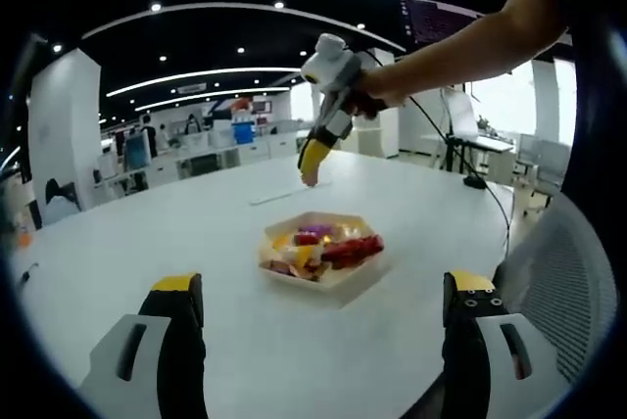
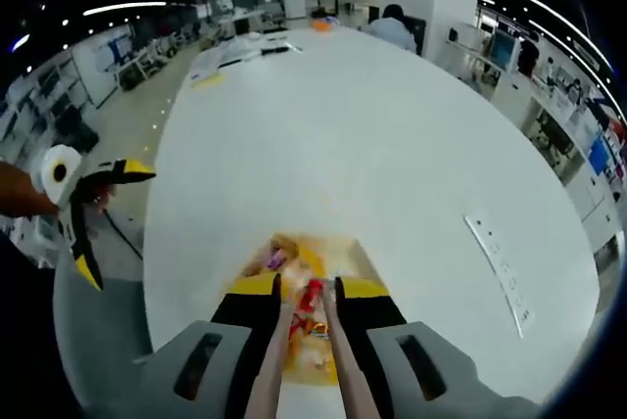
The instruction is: Place the target food into the container with the food tongs after gripping and lifting it, then release it inside without dropping or visibly crushing the food.
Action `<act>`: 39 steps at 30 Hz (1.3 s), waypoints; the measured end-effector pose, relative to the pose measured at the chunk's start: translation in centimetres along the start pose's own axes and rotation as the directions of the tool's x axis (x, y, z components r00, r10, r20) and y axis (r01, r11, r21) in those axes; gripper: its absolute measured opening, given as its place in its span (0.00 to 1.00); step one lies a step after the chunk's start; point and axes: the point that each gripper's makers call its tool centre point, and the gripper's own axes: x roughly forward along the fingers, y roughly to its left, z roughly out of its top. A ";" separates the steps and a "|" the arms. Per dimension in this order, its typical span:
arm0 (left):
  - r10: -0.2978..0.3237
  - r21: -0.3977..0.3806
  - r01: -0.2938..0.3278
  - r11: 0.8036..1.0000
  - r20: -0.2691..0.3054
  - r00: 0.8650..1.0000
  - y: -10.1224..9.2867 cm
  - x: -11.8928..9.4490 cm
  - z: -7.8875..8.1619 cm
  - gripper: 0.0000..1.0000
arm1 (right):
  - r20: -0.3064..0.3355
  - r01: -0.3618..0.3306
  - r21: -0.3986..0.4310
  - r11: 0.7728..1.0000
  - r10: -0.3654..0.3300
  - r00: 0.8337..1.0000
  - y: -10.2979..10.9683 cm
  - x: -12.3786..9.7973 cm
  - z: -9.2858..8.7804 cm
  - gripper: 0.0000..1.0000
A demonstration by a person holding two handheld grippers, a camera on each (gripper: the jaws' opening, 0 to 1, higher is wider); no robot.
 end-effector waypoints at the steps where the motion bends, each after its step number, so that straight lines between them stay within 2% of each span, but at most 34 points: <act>1: 0.000 0.000 0.000 1.000 0.000 1.000 0.0 0.0 0.0 0.99 | 0.002 -0.003 0.005 1.000 0.003 1.000 0.1 0.0 0.0 0.21; 16: -0.006 -0.010 0.006 1.000 -0.001 1.000 -0.1 0.0 -0.1 0.99 | 0.028 0.019 0.003 1.000 -0.019 0.999 -0.2 -1.4 -0.5 0.21; 23: -0.008 -0.042 0.009 0.999 0.016 1.000 -0.1 0.1 0.1 0.99 | 0.079 0.028 0.001 1.000 -0.028 0.996 0.3 -3.3 -0.5 0.20; 26: -0.029 -0.044 0.029 0.999 -0.006 1.000 -0.4 0.3 -0.3 0.97 | 0.147 0.037 0.000 0.999 -0.036 0.988 0.7 -4.4 0.0 0.20; 32: -0.034 -0.031 0.033 0.999 -0.025 0.999 -0.6 0.5 -0.6 0.99 | 0.229 0.043 -0.005 0.999 -0.041 0.973 2.0 -6.1 0.1 0.20; 39: -0.092 0.006 0.093 0.996 -0.073 0.993 -2.2 0.9 -1.1 0.99 | 0.323 0.029 -0.027 0.999 -0.018 0.946 4.9 -8.1 0.0 0.21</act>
